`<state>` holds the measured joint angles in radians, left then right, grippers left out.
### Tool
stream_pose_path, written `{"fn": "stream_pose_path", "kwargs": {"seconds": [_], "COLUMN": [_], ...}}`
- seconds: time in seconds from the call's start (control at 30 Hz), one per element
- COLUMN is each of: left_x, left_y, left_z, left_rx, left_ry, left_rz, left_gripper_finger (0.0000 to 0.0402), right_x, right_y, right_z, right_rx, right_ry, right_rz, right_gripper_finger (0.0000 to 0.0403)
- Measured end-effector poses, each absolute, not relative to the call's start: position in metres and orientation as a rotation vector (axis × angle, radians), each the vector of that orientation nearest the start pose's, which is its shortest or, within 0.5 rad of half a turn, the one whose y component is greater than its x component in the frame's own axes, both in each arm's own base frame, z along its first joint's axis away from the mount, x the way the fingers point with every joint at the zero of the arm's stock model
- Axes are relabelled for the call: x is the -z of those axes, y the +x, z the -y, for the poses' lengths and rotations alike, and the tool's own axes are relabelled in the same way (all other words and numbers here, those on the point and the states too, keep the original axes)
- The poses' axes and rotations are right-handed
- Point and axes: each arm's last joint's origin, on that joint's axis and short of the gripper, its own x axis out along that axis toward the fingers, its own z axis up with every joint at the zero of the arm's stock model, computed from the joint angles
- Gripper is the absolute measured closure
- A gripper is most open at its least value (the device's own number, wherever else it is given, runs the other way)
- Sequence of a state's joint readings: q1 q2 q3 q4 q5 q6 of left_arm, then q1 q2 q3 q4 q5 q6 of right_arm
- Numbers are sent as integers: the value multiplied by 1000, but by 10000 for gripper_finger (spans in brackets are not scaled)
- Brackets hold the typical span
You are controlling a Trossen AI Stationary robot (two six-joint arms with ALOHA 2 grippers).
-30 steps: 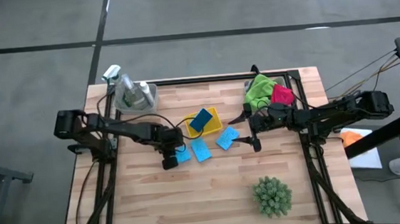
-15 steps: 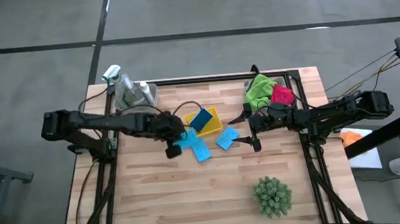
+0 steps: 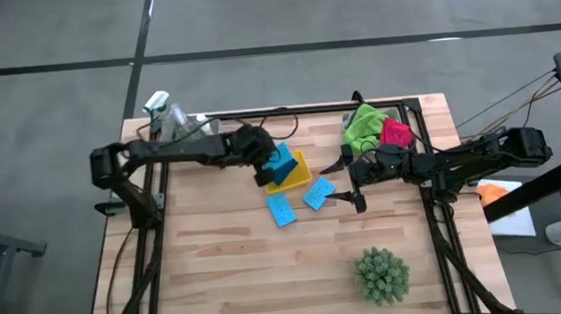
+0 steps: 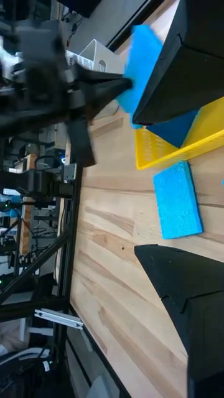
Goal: Pick & Place Kitchen Items
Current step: Put the blue sponge into the yellow bin
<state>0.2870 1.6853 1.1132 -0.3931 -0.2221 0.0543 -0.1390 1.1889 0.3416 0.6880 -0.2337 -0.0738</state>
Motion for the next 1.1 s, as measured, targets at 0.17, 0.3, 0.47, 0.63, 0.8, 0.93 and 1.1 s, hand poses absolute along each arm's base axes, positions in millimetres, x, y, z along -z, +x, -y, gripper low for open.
{"fn": "stream_pose_path", "kwargs": {"seconds": [0.17, 0.3, 0.47, 0.63, 0.8, 0.93, 1.1], "left_x": [-185, -185, -183, -182, -183, -195, -214], "left_y": [345, 351, 349, 348, 349, 351, 348], "left_z": [-107, -104, -103, -101, -97, -95, -95], "left_rx": [-386, -369, -326, -298, -275, -276, -298], "left_ry": [16, 24, 59, 67, 80, 86, 107], "left_rz": [-1054, -1061, -1090, -1114, -1117, -1081, -1026], "left_gripper_finger": [401, 401, 393, 326, 227, 163, 131], "right_x": [-189, -189, -189, -189, -189, -189, -189], "right_y": [222, 222, 222, 222, 222, 222, 222], "right_z": [24, 24, 24, 24, 24, 24, 24], "right_rx": [-101, -101, -101, -101, -101, -101, -101], "right_ry": [-46, -48, -52, -52, -52, -52, -52], "right_rz": [-154, -154, -153, -153, -153, -153, -155], "right_gripper_finger": [78, 78, 78, 78, 78, 78, 78]}}
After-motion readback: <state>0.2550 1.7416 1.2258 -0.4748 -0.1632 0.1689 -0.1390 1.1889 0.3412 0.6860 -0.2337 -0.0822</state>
